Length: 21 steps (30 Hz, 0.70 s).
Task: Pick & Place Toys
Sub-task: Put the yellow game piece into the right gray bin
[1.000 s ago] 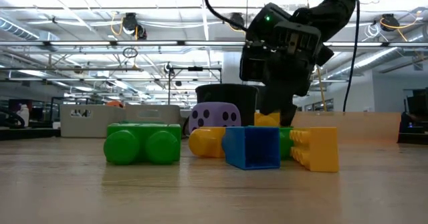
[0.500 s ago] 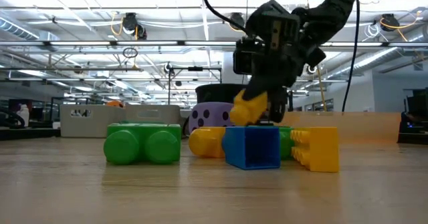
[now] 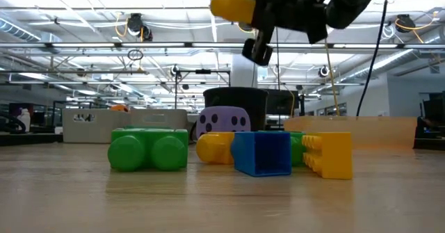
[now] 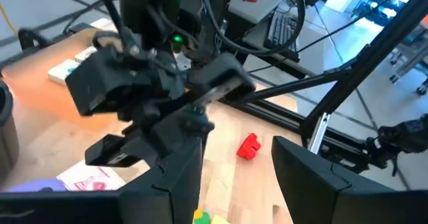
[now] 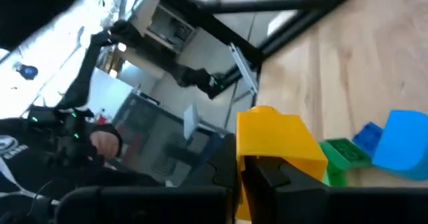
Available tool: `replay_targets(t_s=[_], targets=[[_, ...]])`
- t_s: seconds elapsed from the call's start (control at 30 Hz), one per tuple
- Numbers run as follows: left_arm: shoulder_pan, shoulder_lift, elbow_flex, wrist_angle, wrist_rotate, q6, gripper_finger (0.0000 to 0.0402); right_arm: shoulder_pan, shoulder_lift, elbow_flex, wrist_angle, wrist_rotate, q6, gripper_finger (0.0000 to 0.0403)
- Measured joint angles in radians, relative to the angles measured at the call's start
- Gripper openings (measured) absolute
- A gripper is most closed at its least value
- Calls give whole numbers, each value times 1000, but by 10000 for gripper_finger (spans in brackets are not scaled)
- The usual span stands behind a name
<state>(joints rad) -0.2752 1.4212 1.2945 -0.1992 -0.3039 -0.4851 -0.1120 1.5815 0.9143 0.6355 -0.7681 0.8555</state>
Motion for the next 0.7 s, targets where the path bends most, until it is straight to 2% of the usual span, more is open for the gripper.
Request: replay_targets(t_s=[0.17, 0.4, 0.57, 0.7], targets=[[0, 0, 0, 12, -18, 110, 186, 0, -59, 0, 33, 62, 24, 3], [0, 0, 0, 16, -141, 298, 186, 1, -69, 0, 116, 61, 133, 3], [0, 0, 0, 26, -142, 353, 186, 1, -70, 0, 213, 84, 185, 3], [-4, 0, 0, 94, -143, 410, 186, -10, -70, 0, 257, 115, 227, 3]])
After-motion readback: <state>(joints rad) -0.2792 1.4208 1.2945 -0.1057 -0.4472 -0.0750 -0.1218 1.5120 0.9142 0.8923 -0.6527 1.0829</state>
